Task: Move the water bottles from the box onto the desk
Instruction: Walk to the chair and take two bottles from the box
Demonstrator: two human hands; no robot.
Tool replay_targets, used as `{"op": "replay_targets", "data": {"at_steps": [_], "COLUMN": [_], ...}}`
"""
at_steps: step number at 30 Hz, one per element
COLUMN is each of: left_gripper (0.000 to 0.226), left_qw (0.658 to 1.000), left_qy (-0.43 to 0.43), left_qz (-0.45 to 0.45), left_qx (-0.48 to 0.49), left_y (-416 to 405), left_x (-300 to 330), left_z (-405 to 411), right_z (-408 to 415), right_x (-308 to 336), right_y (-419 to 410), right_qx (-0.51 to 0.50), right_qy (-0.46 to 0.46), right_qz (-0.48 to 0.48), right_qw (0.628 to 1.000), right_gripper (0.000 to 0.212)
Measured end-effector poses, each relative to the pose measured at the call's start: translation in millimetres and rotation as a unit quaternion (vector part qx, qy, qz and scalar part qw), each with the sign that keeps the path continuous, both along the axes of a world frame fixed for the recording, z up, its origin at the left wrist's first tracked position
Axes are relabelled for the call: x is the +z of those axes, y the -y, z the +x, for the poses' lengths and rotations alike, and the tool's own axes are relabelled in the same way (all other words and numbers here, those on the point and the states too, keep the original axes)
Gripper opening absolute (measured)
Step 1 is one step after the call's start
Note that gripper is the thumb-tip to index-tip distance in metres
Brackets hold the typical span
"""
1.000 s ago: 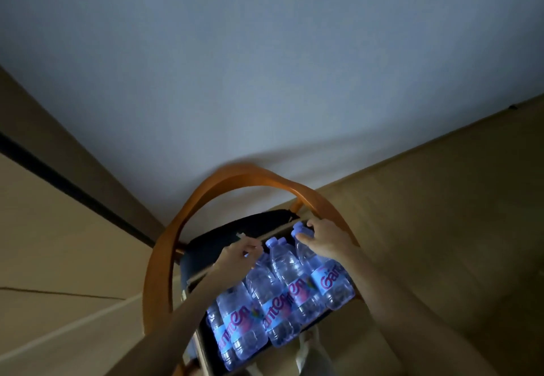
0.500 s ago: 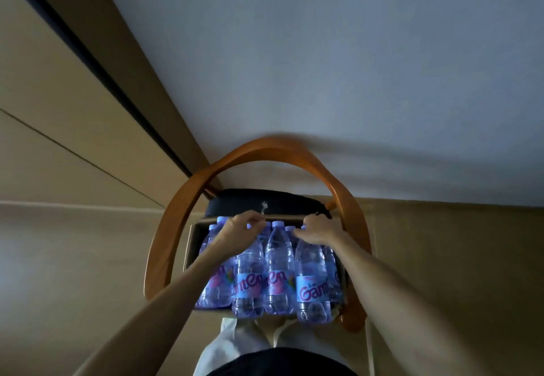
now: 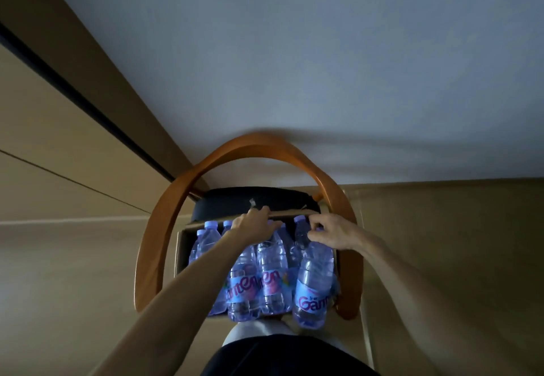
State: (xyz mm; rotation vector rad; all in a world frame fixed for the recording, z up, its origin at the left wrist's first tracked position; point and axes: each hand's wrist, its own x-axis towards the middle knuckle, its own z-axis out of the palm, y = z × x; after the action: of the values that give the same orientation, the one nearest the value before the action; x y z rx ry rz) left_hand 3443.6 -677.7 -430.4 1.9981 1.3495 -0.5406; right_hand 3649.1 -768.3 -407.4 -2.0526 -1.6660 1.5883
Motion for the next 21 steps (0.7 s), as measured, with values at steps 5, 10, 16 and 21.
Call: {"op": "replay_targets", "data": {"at_steps": [5,10,16,21], "left_gripper": [0.059,0.063,0.041,0.023], "left_qw": [0.992,0.986,0.993,0.991], "left_qy": [-0.075,-0.089,0.006,0.061], "left_qz": [0.02,0.016,-0.026,-0.019], "left_qx": [-0.099,-0.137,-0.118,-0.12], "left_y": [-4.6,-9.3,-11.3,2.4], "left_x": [-7.9,-10.6,0.5,22.6], "left_z": [11.9,11.2,4.5,-2.2], "right_z": [15.3,18.1,24.9,35.5], "right_x": [9.7,14.6,23.6,34.0], "right_y": [5.5,14.7,19.4,14.0], "right_qx": [-0.042,-0.09,-0.127,-0.131], "right_qy": [0.002,0.003,0.0,0.002], "right_qz": [0.016,0.014,0.036,0.092], "right_qw": [0.999,0.996,0.991,0.987], "right_gripper": [0.022,0.022,0.019,0.02]}}
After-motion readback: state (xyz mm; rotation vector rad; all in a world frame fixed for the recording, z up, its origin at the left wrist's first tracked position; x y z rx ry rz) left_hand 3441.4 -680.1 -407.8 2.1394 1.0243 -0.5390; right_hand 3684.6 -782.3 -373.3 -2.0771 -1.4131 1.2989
